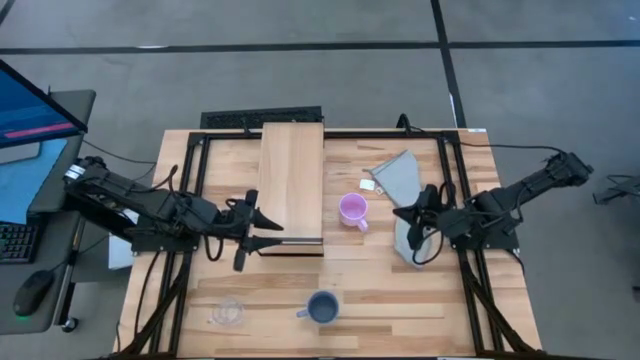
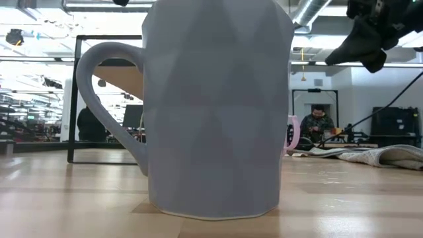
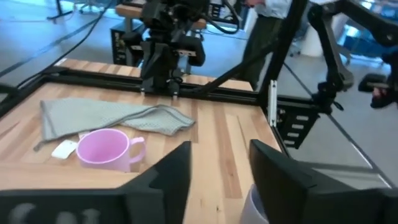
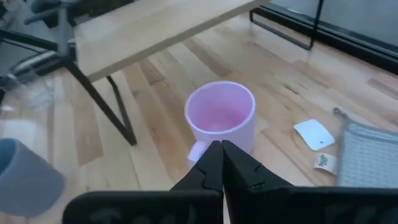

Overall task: Stack small to large cups/mugs on shelf
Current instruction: Put the blue mug on the shelf

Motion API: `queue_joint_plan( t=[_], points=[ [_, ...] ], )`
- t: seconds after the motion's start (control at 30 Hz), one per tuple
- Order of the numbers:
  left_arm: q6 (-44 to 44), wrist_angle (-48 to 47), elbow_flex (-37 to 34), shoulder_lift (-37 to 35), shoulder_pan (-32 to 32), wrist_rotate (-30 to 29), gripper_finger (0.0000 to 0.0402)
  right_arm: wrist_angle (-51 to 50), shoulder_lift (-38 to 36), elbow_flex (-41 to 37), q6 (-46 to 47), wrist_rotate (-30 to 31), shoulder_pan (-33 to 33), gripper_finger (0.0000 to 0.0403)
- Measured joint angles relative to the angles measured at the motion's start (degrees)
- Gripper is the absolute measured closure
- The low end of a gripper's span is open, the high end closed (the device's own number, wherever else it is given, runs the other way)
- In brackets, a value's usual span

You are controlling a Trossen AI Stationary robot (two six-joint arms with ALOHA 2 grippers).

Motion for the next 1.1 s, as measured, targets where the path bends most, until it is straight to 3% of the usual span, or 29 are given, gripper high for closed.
queue_joint_plan(
  t=[0.17, 0.33, 0.63, 0.77, 1.1],
  points=[
    [-7.7, 0.0, 0.0, 0.0, 0.0, 1.0, 0.0191, -0.3, 0.0, 0.0, 0.0, -0.2, -1.3, 0.0382],
    [-14.6, 0.0, 0.0, 0.0, 0.0, 6.5, 0.0174, -0.4, 0.0, 0.0, 0.0, -0.3, -1.4, 0.0383],
    [-6.6, -1.6, 2.0, 3.8, -1.8, 2.6, 0.0183, -0.4, 0.0, 0.0, 0.0, -0.3, -1.4, 0.0381],
    [-1.9, -10.8, 9.6, 9.3, -3.2, 1.3, 0.0193, -0.4, 0.0, 0.0, 0.7, -0.3, -1.4, 0.0384],
    [-2.4, -41.7, 34.9, 27.5, -4.6, -2.4, 0.0211, -0.4, 0.0, 0.0, 1.5, -0.3, -1.4, 0.0383]
  ],
)
